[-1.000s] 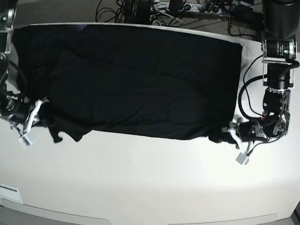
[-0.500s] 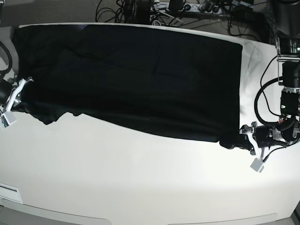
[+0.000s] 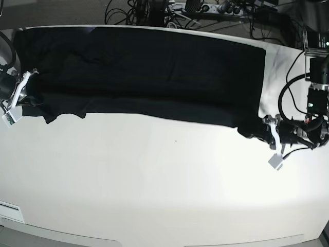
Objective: Fold the T-shirt properly
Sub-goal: 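Fold the hem up over the shirt toward the collar with both grippers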
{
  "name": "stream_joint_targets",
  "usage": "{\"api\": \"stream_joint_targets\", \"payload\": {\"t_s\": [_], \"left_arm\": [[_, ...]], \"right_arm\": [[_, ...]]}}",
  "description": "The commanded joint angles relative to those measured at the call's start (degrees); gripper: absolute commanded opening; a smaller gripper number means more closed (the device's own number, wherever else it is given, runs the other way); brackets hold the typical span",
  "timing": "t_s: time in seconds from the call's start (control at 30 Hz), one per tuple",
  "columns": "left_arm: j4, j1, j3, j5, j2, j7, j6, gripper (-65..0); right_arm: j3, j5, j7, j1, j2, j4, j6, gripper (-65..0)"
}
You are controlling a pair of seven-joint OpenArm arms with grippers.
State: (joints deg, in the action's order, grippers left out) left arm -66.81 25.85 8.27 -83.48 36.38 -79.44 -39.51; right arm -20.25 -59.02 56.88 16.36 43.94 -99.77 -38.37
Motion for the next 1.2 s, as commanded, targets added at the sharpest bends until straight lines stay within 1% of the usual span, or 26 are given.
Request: {"api": "stream_joint_targets", "payload": {"t_s": [0.0, 0.17, 0.27, 0.37, 0.6, 0.63, 0.7, 0.87, 0.93, 1.17], "left_arm": [[-3.1, 0.42, -0.44, -1.52, 1.46, -0.56, -0.28, -65.0], [-12.85, -4.63, -0.46, -1.52, 4.72, -0.56, -0.49, -65.0], [-16.37, -6.43, -0.46, -1.52, 6.93, -0.56, -0.49, -65.0], [-17.31, -6.82, -0.46, -1.52, 8.63, -0.56, -0.49, -65.0], [-17.35, -6.82, -0.46, -1.52, 11.91, -0.56, -0.49, -65.0], [-17.35, -6.86, -0.46, -1.52, 12.11, -0.56, -0.49, -65.0], [-17.42, -6.99, -0.46, -1.52, 12.22, -0.56, 0.61, -65.0], [-19.26, -8.11, -0.46, -1.52, 12.2, -0.56, 0.66, -65.0], [-19.93, -8.07, -0.46, -1.52, 12.22, -0.56, 2.16, -65.0], [-22.93, -8.09, -0.46, -1.52, 12.22, -0.56, 2.25, -65.0]], "right_arm": [[-0.81, -1.03, -0.13, -0.66, 1.49, -0.81, 0.07, -65.0], [-0.81, -1.05, 0.44, -0.68, 1.51, -0.81, 2.47, -65.0], [-0.81, -1.22, 1.33, -0.7, 1.51, -0.81, 2.62, -65.0], [-0.81, -1.31, 2.03, -0.81, 1.51, -0.81, 2.64, -65.0], [-0.81, -8.74, 7.85, -0.83, 1.64, -2.34, 2.62, -65.0], [-0.81, -8.7, 8.46, -0.83, 1.64, -3.04, 2.62, -65.0], [-0.81, -8.68, 8.94, -0.81, 1.64, -4.28, 2.67, -65.0], [-0.81, -8.5, 8.94, -0.79, 1.42, -4.87, 4.13, -65.0], [-0.81, -8.22, 8.94, -0.79, 1.27, -4.87, 4.07, -65.0], [-0.79, -8.09, 10.08, -0.61, 0.46, -4.87, 4.13, -65.0]]}}
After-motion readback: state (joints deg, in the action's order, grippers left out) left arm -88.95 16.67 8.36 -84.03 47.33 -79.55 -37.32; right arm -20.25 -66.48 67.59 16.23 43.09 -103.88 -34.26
